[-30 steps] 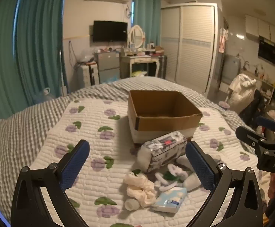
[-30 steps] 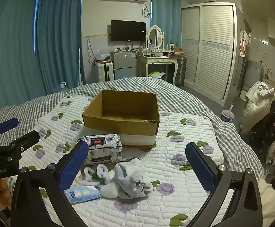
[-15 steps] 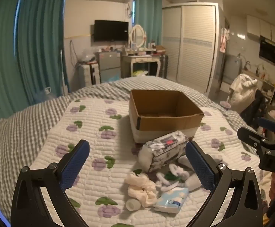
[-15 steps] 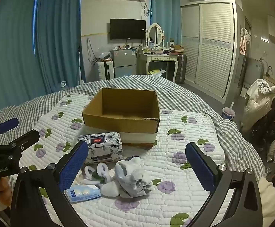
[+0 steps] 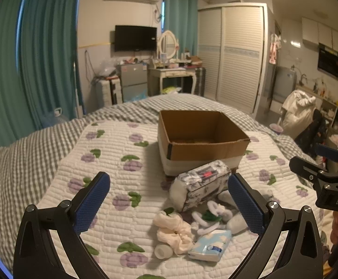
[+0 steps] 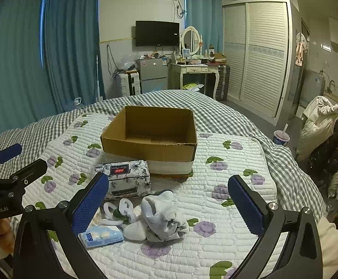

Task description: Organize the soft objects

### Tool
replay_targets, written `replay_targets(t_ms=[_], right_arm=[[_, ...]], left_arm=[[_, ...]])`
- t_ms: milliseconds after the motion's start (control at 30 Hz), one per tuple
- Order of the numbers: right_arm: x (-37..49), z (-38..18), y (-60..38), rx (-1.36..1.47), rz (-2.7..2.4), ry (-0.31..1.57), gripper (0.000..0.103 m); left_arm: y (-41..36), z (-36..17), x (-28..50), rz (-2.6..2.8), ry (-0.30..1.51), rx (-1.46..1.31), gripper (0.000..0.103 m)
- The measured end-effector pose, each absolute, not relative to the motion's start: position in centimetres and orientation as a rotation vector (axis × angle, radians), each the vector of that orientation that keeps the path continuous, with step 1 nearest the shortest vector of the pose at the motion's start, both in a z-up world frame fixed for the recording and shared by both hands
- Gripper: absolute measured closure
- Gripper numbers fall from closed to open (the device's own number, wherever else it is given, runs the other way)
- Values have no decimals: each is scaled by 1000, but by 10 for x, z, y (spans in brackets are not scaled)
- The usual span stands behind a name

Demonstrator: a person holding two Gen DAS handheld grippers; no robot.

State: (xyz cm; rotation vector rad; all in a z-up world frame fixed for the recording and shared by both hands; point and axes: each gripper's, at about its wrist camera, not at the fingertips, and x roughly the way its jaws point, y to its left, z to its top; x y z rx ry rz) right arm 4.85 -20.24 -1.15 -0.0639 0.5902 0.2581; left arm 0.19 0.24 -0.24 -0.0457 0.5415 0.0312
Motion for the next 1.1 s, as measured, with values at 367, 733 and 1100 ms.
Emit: replay_targets(t_ms=[367,733,1100], right_arm=[[49,-13,-201,-57,261,611,0],[48,-13,-201,-71,258,604,0],[49,-12,-201,-66,256,615,0]], left_arm=[[2,-5,0,30,544,-49,0],[2,-5,0,35,544,-47,0],[3,-8,1,27,552,-46,0]])
